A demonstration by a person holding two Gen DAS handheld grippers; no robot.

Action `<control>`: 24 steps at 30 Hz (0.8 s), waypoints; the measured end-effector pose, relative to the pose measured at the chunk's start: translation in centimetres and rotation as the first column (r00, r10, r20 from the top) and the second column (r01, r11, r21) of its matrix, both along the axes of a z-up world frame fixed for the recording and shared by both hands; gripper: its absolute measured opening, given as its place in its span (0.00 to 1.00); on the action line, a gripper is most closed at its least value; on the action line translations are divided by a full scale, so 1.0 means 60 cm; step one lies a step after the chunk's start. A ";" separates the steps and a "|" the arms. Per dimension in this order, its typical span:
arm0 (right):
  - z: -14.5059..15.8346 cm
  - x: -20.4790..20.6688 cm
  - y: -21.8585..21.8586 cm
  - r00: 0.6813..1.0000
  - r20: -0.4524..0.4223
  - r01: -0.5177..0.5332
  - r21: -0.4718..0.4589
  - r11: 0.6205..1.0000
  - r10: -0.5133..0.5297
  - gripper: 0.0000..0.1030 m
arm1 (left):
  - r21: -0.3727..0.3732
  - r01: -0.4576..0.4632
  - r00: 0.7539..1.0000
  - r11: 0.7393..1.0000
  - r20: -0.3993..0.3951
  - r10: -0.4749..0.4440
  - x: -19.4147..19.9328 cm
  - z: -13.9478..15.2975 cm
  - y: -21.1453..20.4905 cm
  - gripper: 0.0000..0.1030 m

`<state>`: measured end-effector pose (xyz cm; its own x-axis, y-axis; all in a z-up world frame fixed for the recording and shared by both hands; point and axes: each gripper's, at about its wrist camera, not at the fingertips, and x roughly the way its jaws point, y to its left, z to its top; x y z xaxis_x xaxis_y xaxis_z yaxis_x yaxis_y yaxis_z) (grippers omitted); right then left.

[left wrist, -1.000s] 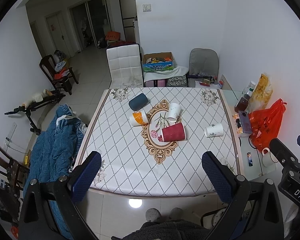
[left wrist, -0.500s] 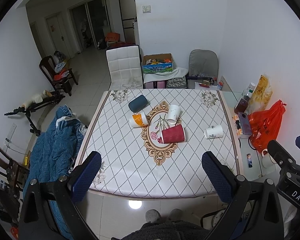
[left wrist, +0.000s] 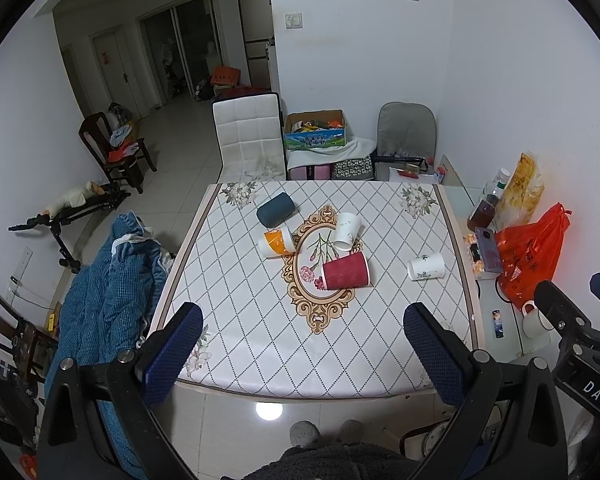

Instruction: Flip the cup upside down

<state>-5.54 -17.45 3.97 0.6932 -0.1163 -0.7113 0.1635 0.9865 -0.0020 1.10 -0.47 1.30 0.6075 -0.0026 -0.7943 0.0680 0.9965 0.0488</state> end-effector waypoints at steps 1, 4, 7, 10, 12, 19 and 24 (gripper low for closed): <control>0.000 0.000 0.000 1.000 0.001 -0.001 0.000 1.000 0.001 1.00 | -0.001 -0.001 1.000 1.000 0.001 0.001 0.003 0.001 -0.001 1.00; 0.001 0.001 0.002 1.000 0.001 -0.003 -0.001 1.000 0.003 1.00 | -0.002 0.001 1.000 1.000 -0.001 -0.001 0.006 0.009 0.000 1.00; 0.003 0.003 0.002 1.000 0.002 -0.002 0.000 1.000 0.002 1.00 | -0.001 0.002 1.000 1.000 0.001 -0.002 0.011 0.016 -0.001 1.00; 0.001 0.000 0.002 1.000 0.004 -0.002 0.002 1.000 0.002 1.00 | -0.003 0.002 1.000 1.000 0.001 -0.002 0.014 0.019 -0.002 1.00; 0.003 0.002 0.003 1.000 0.004 -0.003 0.002 1.000 0.003 1.00 | -0.002 0.002 1.000 1.000 0.001 -0.002 0.012 0.017 -0.001 1.00; 0.016 0.013 0.016 1.000 0.009 -0.006 0.010 1.000 0.006 1.00 | -0.004 0.002 1.000 1.000 0.003 -0.002 0.011 0.018 0.000 1.00; 0.009 0.006 0.009 1.000 0.009 -0.005 0.022 1.000 0.005 1.00 | -0.007 0.000 1.000 1.000 -0.002 0.000 0.014 0.020 -0.001 1.00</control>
